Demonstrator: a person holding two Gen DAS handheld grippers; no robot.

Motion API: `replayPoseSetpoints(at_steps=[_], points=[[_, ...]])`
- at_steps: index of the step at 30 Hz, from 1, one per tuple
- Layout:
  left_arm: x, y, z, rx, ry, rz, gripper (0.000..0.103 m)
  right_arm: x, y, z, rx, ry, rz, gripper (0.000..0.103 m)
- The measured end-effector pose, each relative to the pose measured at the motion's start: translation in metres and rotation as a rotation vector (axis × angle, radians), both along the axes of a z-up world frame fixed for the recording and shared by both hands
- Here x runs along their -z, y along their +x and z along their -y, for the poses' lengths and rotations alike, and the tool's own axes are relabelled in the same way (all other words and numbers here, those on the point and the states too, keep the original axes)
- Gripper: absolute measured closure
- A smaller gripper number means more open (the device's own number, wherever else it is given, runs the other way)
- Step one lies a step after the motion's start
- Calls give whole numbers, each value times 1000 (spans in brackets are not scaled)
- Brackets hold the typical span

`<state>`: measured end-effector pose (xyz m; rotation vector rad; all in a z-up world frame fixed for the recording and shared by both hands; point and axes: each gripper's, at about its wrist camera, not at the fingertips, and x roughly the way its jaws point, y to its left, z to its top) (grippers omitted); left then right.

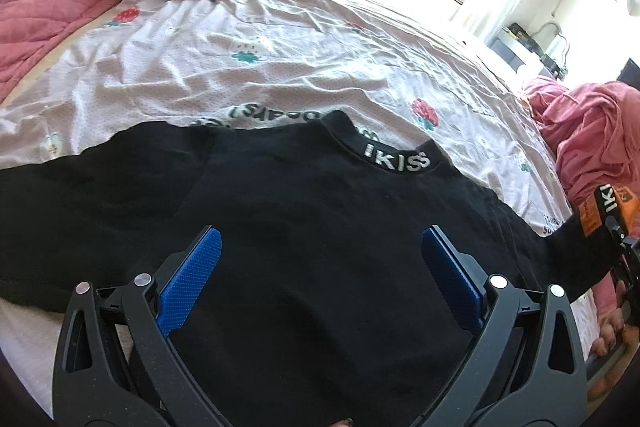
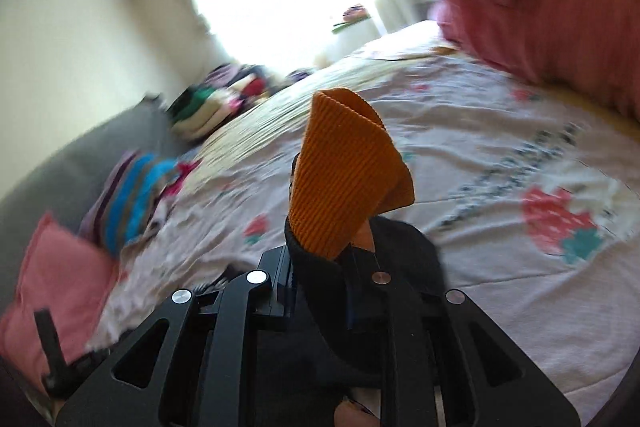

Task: Fold small clothes
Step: 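Lift the cuff with the right gripper and lay the sleeve across the shirt body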

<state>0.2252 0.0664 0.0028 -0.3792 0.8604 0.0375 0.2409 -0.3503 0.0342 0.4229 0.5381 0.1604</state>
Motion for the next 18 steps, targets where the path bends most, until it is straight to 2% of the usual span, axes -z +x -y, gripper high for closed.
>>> replayPoseSetpoints(at_steps=[4,10,16,18], points=[[-1,-6,-16,-24,-38,9,9,-1,1,-46,-104,-62,3,87],[3,-11,-33,-58,-77,0,9,4,3,-100,-195,-140,-6,86],[6,-14,-42,-49,-201,13,9,14,5,-149,-279,-209,-25,86],[10,-14,-45,-50,-266,22,9,20,5,-166,-302,-242,-27,86]])
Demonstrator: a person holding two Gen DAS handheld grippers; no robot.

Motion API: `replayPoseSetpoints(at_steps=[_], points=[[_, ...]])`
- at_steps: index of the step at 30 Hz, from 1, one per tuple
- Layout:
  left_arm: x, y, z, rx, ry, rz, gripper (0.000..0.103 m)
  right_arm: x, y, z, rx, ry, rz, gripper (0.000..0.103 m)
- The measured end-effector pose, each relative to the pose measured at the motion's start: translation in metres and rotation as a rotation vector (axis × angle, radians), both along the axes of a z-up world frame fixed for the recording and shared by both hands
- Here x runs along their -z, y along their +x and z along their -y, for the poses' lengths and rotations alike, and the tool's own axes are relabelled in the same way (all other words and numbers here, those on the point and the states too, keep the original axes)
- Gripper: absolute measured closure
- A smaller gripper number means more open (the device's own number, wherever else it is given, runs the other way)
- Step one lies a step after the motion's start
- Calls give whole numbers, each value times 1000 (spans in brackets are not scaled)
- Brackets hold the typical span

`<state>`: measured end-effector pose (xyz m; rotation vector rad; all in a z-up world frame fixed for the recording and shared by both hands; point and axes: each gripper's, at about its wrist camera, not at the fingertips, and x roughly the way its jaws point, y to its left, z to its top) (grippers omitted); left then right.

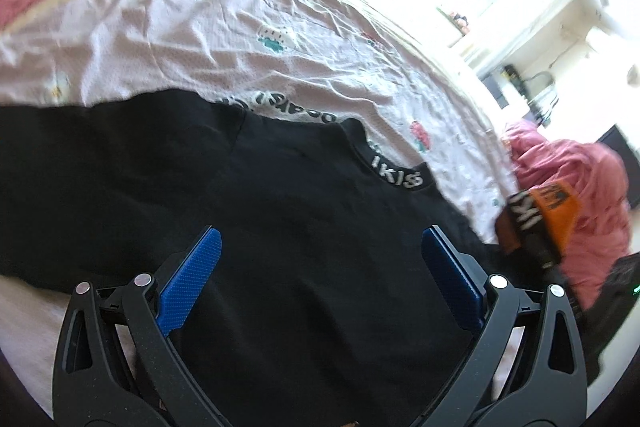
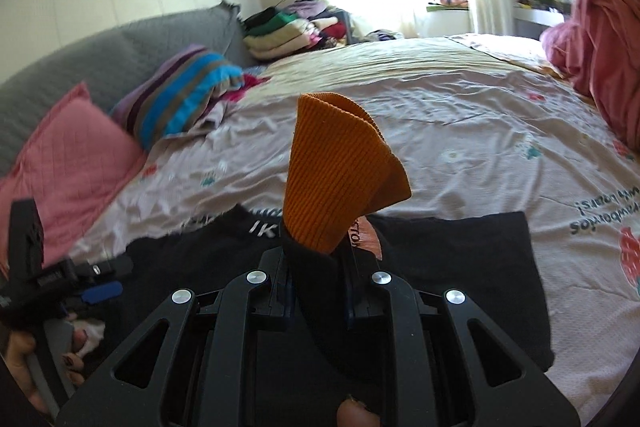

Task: Fold small clothes

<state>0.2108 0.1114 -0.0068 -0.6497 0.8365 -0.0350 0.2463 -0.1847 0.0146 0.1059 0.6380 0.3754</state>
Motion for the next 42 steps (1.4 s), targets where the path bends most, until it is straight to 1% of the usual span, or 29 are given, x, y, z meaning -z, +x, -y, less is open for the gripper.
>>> replayPoseSetpoints(at_steps=[1,3,7,9,12,13,14,16,18,19,21,24,28,29,30,31,32,34,36,37,38,39,40,42], points=[[1,0,-1,2,-17,9,9,2,0,-5,-10,-8,-1,86],[2,0,0,7,-23,11,9,9,0,-19,-34,-35,-7,85],[7,0,-3,27,-123,23,9,23,1,-37,-77,-58,-43,84],[10,1,-3,29,-155,18,9,29,1,-44,-98,-63,-65,84],[16,3,-1,37,-183,5,9,37,-2,-51,-120,-57,-93,79],[17,3,-1,40,-187,3,9,38,-4,-52,-127,-50,-102,75],[18,4,1,45,-190,2,9,41,-6,-53,-140,-37,-115,65],[19,5,4,59,-194,0,9,41,-10,-51,-163,-7,-125,56],[21,5,7,73,-201,-2,9,39,-16,-51,-187,4,-121,50],[22,6,9,80,-204,-4,9,37,-19,-49,-194,9,-119,48],[23,7,14,93,-197,-11,9,33,-25,-41,-192,30,-120,48],[27,8,19,106,-191,-22,10,27,-29,-24,-153,54,-123,44],[29,8,23,115,-196,-19,11,23,-35,4,-94,84,-132,44],[29,8,25,126,-203,-13,16,22,-36,10,-79,91,-134,44],[30,9,27,136,-223,-9,28,21,-38,18,-61,100,-139,44],[31,10,30,148,-245,-10,32,21,-38,23,-49,107,-142,44],[33,11,33,159,-255,-13,34,20,-39,28,-40,114,-144,44],[35,15,44,174,-225,-25,36,19,-40,38,-18,123,-144,44],[36,18,51,185,-217,-27,50,17,-41,45,-3,126,-141,44],[37,19,53,188,-219,-27,52,17,-41,49,5,130,-140,44],[37,20,56,189,-217,-24,59,18,-42,52,13,132,-139,44],[37,21,60,191,-195,-25,68,18,-41,55,21,136,-140,44],[38,22,62,194,-177,-26,74,18,-41,58,27,141,-144,44],[38,23,67,207,-144,-20,102,20,-41,61,30,141,-149,44]])
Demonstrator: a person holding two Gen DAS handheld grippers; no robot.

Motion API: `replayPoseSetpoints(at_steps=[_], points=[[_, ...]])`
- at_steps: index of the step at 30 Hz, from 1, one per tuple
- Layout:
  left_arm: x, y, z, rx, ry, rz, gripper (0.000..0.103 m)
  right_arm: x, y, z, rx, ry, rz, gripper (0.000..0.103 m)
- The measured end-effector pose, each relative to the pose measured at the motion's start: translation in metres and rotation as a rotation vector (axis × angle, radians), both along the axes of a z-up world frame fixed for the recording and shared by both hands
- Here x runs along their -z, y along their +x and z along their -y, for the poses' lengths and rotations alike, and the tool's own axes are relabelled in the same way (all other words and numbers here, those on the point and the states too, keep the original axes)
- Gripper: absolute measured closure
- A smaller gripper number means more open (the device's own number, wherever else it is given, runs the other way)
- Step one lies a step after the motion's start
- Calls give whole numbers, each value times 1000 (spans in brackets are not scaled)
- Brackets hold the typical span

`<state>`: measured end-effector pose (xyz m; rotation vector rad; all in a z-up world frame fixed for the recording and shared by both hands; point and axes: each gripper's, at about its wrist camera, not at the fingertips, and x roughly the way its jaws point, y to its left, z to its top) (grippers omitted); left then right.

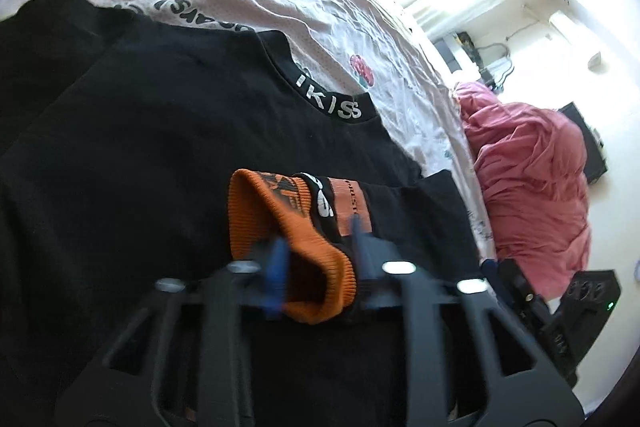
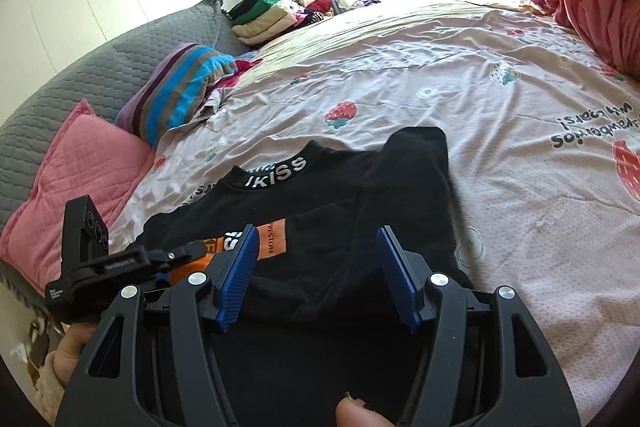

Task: Fold small clothes

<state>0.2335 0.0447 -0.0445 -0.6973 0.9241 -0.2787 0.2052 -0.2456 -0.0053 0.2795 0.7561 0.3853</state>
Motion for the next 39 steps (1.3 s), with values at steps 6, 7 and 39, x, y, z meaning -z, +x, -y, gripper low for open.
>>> replayPoseSetpoints(at_steps=[6,7,39], points=[[-31,-13,-2,2,47,126,103,2,0,7,7,-20,-10,44],[-36,-15,-4,-5,56,141,103,3,0,9,12,-27,-10,44],[-75,-51,-40,-115,184,243,103,14,13,-11,1,-183,-31,44]])
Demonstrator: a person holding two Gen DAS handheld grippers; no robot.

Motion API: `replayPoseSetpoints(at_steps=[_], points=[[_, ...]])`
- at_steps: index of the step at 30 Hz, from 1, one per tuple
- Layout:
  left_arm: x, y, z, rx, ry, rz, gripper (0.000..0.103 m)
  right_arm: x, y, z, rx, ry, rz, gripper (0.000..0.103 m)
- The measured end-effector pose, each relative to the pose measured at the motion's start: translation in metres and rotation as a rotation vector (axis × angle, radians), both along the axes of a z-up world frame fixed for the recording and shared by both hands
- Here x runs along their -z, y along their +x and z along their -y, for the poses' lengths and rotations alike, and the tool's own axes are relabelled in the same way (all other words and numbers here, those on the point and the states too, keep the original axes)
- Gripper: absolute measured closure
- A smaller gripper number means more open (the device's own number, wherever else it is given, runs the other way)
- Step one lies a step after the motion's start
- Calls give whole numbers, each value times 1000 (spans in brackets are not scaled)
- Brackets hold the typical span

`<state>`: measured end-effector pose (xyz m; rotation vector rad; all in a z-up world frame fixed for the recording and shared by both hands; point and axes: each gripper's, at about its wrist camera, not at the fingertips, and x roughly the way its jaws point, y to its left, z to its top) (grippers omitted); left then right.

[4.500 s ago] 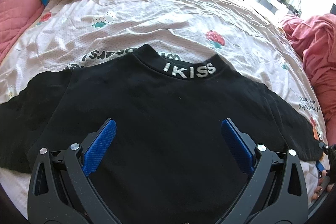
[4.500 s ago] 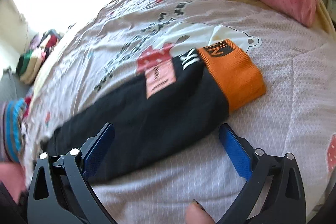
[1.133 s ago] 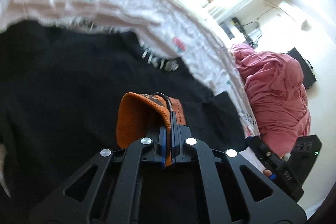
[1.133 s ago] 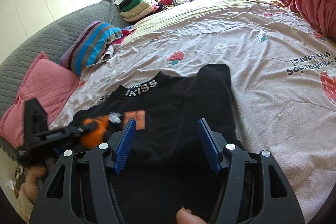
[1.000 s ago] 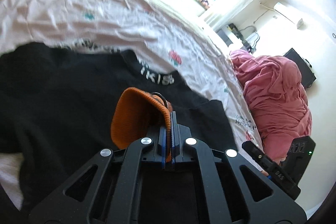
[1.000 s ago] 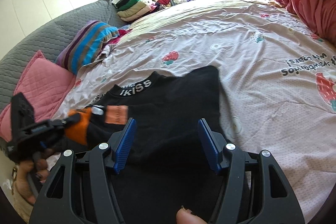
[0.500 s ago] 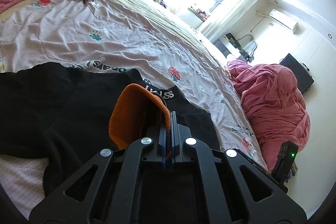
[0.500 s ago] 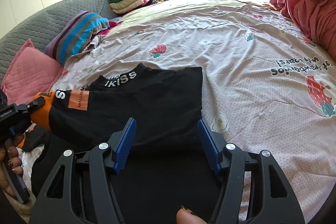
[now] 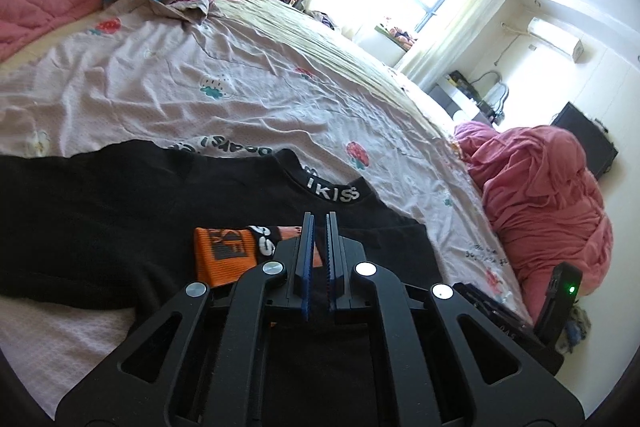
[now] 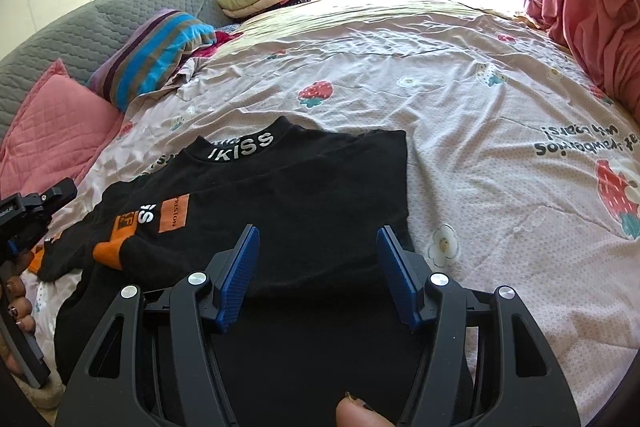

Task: Fold small clothes

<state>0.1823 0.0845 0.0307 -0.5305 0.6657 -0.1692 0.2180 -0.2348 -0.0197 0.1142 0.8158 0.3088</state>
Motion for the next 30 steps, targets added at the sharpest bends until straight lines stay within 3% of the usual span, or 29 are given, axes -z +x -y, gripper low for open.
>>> replayPoseSetpoints(at_steps=[5,11,14,18,22,25,30], points=[[15,10,19,49,29,-55,93,4,5,-16,-38,-50,-17,44],[48,17,50,112,140,-175,79,12,6,-31,-85,-75,-40,44],[68,16,52,109,159,-239,78,13,6,-36,-105,-87,-38,43],[70,7,52,107,159,-229,78,17,9,-38,-107,-103,-55,40],[73,5,47,108,126,-230,78,35,20,-30,-69,-136,-142,39],[73,5,45,107,112,-228,78,47,22,-19,-40,-94,-197,39],[71,4,46,107,107,-225,78,42,15,-19,-45,-89,-169,38]])
